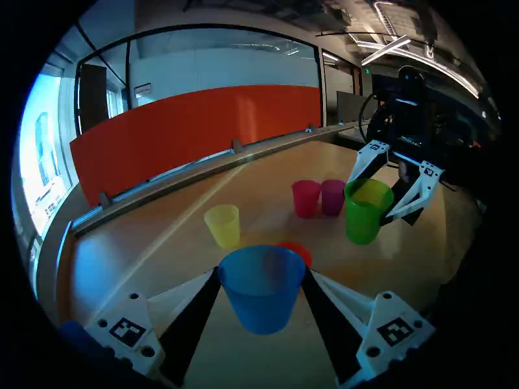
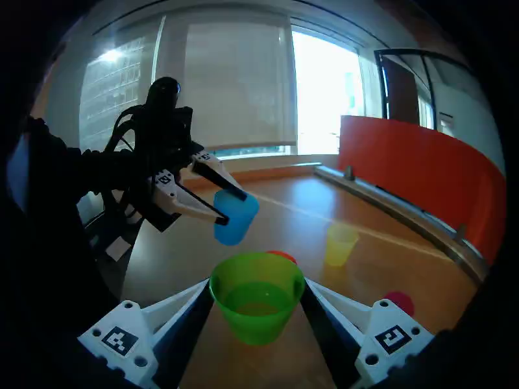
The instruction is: Pour water
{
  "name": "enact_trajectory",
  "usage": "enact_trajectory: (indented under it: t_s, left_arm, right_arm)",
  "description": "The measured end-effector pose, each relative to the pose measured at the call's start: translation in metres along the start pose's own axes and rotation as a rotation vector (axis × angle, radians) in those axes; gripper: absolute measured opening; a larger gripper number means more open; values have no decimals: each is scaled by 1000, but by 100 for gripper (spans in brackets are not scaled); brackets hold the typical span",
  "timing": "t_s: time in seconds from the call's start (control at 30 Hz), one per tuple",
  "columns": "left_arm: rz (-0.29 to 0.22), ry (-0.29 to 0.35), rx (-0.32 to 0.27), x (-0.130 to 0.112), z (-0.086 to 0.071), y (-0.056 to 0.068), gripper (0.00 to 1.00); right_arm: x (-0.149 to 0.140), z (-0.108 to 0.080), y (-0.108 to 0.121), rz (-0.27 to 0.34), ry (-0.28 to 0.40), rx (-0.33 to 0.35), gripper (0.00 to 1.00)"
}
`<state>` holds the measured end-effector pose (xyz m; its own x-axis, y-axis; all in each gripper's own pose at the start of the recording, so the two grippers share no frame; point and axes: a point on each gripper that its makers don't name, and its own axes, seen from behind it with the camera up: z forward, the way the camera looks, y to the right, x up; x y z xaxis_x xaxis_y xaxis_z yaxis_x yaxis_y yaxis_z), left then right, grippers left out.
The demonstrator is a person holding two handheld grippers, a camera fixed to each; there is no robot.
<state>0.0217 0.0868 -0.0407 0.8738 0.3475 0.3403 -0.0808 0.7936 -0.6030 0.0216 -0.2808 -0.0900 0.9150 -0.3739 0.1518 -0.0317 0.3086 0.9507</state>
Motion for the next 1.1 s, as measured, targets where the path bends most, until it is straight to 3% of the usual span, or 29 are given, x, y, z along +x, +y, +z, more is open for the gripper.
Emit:
enact_trajectory:
  t_s: [0.4,1.1]
  left_arm:
    - [26,-78,-16,-37,6,7,88]
    - [0,-134,-35,-67,17,13,88]
  right_arm:
    - [-18,6,-3,6,-37,19,91]
    - [-48,14,-1,13,-103,33,91]
